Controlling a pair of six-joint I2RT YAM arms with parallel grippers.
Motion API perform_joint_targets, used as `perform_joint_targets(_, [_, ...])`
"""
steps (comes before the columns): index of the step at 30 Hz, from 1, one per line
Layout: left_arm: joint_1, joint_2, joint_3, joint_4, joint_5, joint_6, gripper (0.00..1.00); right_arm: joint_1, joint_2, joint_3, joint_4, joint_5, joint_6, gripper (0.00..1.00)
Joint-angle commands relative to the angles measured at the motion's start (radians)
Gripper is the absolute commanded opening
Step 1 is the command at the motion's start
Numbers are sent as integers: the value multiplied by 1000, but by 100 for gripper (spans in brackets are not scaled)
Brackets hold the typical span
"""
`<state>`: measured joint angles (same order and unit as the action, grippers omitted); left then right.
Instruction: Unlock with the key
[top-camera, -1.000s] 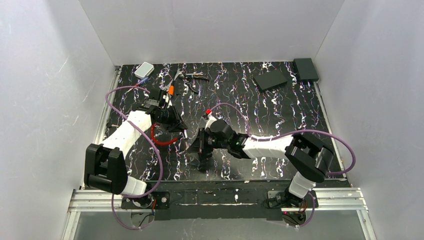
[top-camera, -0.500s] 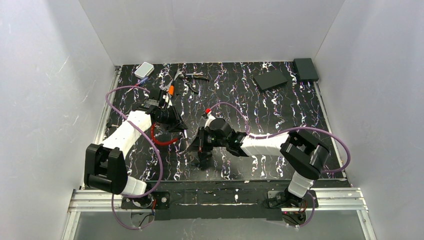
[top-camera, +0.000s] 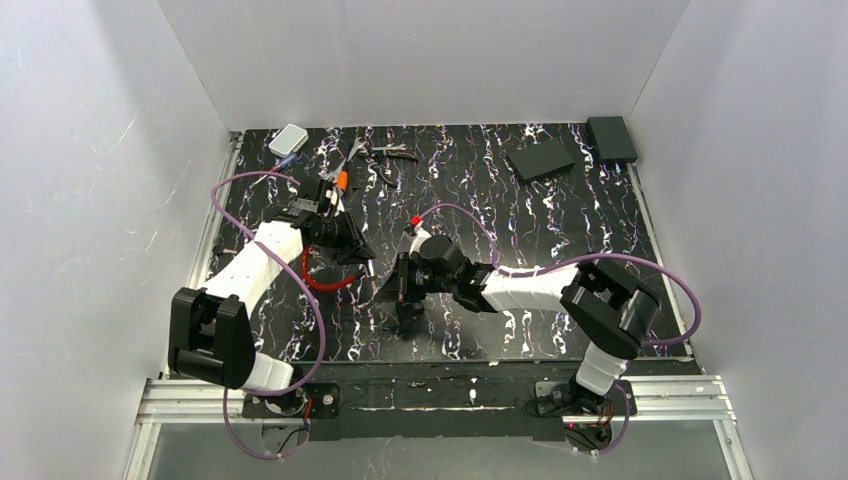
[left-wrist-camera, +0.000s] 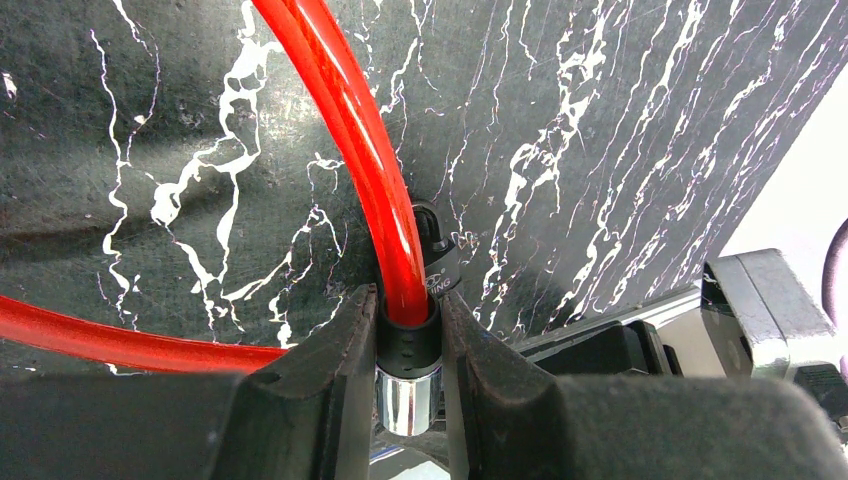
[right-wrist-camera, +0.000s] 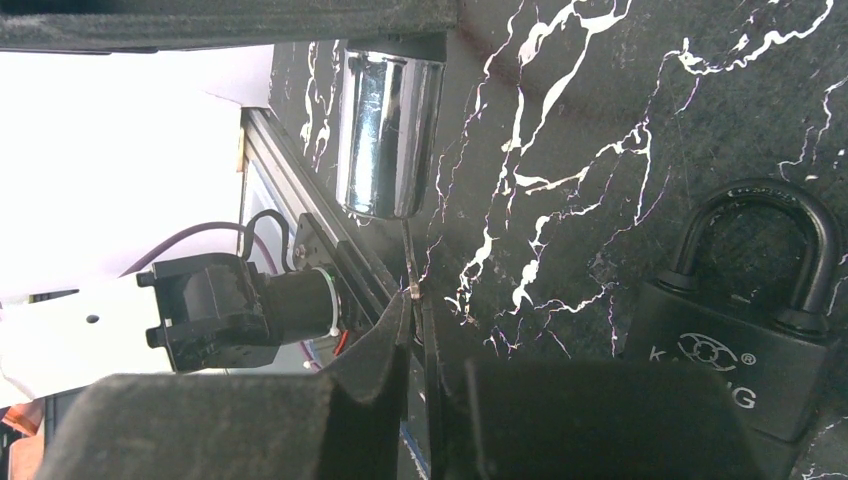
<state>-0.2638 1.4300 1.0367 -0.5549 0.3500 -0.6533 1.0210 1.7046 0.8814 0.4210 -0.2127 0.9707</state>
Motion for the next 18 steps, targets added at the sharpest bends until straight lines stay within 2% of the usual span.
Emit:
perform_joint_targets(1, [3, -56, 3, -13, 6, 17, 0, -4, -35, 24, 32, -2, -1, 1])
perform_joint_targets(18, [4, -52, 8, -20, -1, 20, 0, -4, -57, 31, 5, 9, -15, 1])
